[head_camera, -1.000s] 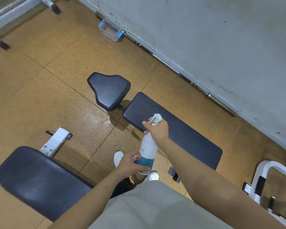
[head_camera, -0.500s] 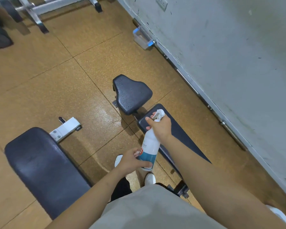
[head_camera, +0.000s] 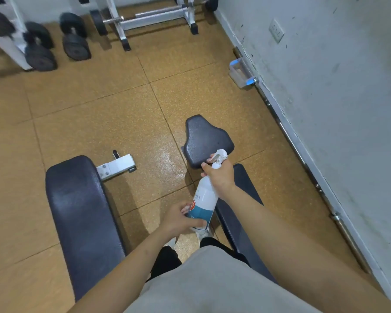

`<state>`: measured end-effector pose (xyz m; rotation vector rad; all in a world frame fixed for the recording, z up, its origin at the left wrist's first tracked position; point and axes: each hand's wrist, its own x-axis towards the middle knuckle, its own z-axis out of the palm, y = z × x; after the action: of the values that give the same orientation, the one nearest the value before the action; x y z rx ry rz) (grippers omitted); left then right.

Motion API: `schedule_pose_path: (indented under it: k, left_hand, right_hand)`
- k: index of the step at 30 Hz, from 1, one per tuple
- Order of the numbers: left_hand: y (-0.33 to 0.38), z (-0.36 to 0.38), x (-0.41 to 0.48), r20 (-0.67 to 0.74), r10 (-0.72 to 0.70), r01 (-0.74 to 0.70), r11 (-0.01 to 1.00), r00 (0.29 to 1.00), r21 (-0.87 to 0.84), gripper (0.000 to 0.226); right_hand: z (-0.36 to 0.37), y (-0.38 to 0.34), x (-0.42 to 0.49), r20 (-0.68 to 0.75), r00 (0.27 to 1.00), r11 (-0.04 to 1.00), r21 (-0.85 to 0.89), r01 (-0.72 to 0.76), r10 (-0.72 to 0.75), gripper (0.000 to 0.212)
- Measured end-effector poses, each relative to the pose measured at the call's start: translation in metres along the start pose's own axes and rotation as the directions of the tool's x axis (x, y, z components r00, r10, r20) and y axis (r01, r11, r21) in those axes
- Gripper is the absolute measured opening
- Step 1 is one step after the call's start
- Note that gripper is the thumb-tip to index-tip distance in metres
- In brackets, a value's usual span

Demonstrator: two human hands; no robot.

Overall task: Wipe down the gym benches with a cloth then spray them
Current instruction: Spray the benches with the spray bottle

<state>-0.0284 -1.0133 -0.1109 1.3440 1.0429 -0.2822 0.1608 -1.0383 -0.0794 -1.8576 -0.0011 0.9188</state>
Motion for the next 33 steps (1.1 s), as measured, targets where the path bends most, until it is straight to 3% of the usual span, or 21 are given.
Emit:
schedule_pose_path:
  k: [9,13,18,23,28,33]
  left_hand:
    - [-0.006,0.024,-0.02,-0.236,-0.131,0.065,0.962,0.963,-0.267,0.071]
    - [-0.018,0.03,-0.037,-0.316,-0.196,0.075,0.931,0.928,-0.358,0.069]
    - [-0.038,0.03,-0.064,-0.435,-0.261,0.04,0.89,0.862,-0.454,0.059]
    - [-0.065,0.024,-0.096,-0.53,-0.33,-0.064,0.801,0.781,-0.595,0.045]
    - [-0.097,0.019,-0.114,-0.548,-0.415,-0.143,0.689,0.726,-0.71,0.053]
    - [-0.11,0.008,-0.125,-0.57,-0.407,-0.211,0.651,0.714,-0.729,0.041]
  right_hand:
    - [0.035,-0.006,0.022,0.285,0.959,0.986,-0.161,0.051,-0.003,0.015]
    - [0.059,-0.004,0.011,0.454,0.89,0.983,-0.177,0.04,0.045,0.014]
    - [0.103,0.005,-0.015,0.564,0.82,0.937,-0.327,0.119,0.093,0.013]
    - [0.163,0.016,-0.056,0.724,0.677,0.932,-0.322,0.167,0.129,0.021]
    - [0.209,0.035,-0.095,0.758,0.63,0.869,-0.416,0.267,0.169,0.022]
    - [0.234,0.045,-0.116,0.785,0.591,0.84,-0.44,0.317,0.188,0.018]
